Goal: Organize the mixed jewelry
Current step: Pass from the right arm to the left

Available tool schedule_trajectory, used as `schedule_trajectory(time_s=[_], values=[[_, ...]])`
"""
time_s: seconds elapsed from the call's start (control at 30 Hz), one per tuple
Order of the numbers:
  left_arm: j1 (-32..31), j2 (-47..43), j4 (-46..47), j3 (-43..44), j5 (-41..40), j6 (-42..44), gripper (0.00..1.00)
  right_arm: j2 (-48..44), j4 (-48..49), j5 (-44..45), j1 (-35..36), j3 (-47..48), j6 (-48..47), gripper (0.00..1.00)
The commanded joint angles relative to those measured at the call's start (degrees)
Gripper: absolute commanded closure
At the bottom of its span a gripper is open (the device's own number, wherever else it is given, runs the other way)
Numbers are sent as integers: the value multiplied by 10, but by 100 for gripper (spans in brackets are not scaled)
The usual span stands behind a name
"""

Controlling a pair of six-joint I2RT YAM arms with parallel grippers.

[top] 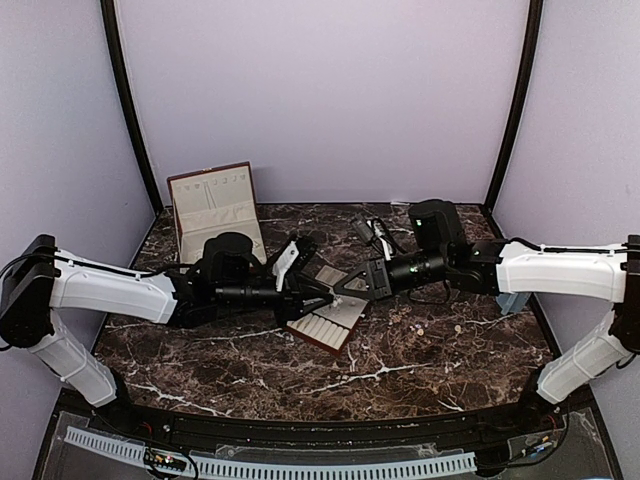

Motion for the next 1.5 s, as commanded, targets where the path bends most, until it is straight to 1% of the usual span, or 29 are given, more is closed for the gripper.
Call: schedule_trajectory(time_s=[0.0, 0.17, 0.47, 0.6, 0.7, 0.93, 1.0, 1.03, 1.07, 1.17, 1.23, 1.33, 1.37, 1.47], values=[[-3, -5, 11, -2, 14, -4, 77, -9, 31, -12, -3, 1, 5, 100], [-5, -7, 35, -11, 31, -9, 79, -6, 42, -17, -3, 0, 12, 100], [-6, -6, 38, -9, 38, -11, 86, -4, 44, -18, -3, 1, 13, 100], [-8, -8, 42, -13, 40, -12, 92, -5, 45, -13, -3, -3, 15, 100], [-9, -10, 46, -17, 36, -13, 99, -8, 43, -7, -3, -7, 14, 100], [-10, -24, 59, -33, 4, -21, 100, -12, 38, 6, -3, -15, 10, 100], [-10, -31, 64, -41, -20, -23, 100, -11, 36, 9, -3, -17, 8, 100], [-10, -35, 66, -43, -28, -23, 100, -10, 36, 10, -3, -18, 8, 96], [-10, -38, 67, -47, -47, -23, 100, -10, 36, 11, -3, -18, 7, 89], [-10, -53, 58, -52, -95, -17, 100, -12, 36, 23, -3, -18, 6, 65], [-10, -64, 49, -55, -131, -8, 100, -16, 33, 34, -4, -16, 3, 54], [-10, -88, 31, -57, -193, 5, 100, -25, 32, 55, -8, -17, 2, 46], [-10, -92, 20, -57, -203, 13, 100, -28, 33, 62, -10, -18, 2, 44], [-9, -120, -6, -57, -275, 34, 100, -42, 33, 90, -14, -25, 1, 39]])
